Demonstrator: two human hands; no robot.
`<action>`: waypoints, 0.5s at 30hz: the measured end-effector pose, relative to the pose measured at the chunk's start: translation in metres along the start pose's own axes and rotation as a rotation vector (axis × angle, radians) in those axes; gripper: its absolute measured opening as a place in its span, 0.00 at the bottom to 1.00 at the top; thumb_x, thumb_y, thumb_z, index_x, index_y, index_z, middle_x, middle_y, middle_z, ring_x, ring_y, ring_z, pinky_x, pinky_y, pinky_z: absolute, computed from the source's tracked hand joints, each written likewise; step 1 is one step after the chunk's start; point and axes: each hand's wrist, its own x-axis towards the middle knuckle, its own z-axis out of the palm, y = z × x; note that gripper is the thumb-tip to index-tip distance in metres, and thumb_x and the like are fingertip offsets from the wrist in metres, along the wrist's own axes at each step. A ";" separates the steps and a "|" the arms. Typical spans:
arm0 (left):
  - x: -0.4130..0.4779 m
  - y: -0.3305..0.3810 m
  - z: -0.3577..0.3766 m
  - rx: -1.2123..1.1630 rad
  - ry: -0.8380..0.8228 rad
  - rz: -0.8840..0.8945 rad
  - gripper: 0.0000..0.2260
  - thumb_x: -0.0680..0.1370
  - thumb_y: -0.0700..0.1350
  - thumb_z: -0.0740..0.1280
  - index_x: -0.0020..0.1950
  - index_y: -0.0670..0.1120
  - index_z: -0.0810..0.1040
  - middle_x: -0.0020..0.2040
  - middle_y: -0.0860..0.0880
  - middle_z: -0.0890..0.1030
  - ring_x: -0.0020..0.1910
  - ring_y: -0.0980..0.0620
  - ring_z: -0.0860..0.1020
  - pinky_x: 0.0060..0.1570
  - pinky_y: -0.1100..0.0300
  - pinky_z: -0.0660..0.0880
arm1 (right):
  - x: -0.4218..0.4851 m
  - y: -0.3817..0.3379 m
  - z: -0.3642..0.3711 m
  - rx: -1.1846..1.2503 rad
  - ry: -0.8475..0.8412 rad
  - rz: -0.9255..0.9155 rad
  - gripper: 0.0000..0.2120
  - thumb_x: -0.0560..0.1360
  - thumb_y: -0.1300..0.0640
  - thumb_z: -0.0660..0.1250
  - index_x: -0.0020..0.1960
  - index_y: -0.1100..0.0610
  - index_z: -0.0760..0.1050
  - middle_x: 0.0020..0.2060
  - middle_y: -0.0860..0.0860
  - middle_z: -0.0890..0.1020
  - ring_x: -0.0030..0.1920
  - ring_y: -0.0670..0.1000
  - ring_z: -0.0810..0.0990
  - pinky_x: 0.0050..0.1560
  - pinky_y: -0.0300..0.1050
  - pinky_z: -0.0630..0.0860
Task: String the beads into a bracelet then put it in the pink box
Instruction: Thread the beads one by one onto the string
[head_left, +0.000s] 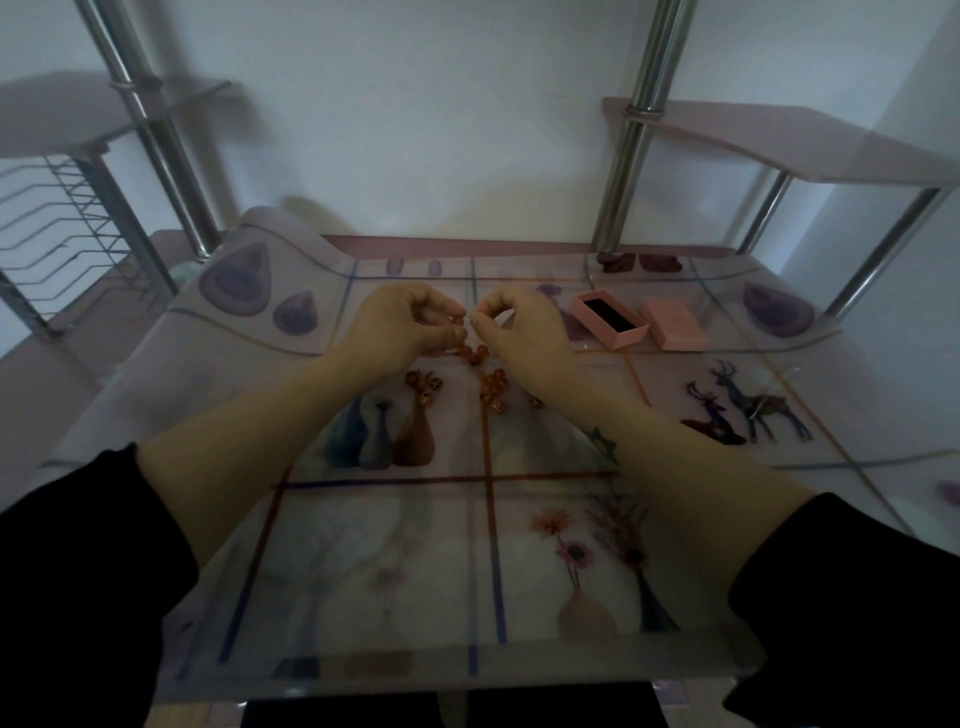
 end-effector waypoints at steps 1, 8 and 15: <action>0.000 0.001 0.000 0.003 -0.001 -0.002 0.07 0.71 0.41 0.75 0.48 0.45 0.81 0.40 0.47 0.85 0.39 0.54 0.84 0.42 0.64 0.81 | 0.000 0.000 0.000 0.000 0.000 0.000 0.07 0.74 0.57 0.68 0.40 0.49 0.74 0.36 0.43 0.78 0.35 0.40 0.76 0.36 0.31 0.69; -0.003 0.002 -0.001 0.014 -0.001 -0.008 0.08 0.72 0.40 0.74 0.50 0.43 0.80 0.41 0.46 0.85 0.40 0.52 0.84 0.44 0.61 0.81 | -0.003 -0.003 -0.001 0.011 0.004 0.001 0.07 0.74 0.58 0.69 0.39 0.49 0.74 0.36 0.43 0.78 0.34 0.40 0.76 0.36 0.32 0.69; -0.003 0.002 -0.001 -0.002 -0.001 -0.010 0.07 0.72 0.40 0.74 0.48 0.45 0.80 0.41 0.45 0.85 0.40 0.52 0.84 0.43 0.61 0.81 | -0.004 -0.006 -0.003 -0.001 -0.010 0.001 0.05 0.75 0.58 0.68 0.41 0.52 0.75 0.37 0.43 0.78 0.35 0.40 0.75 0.37 0.32 0.70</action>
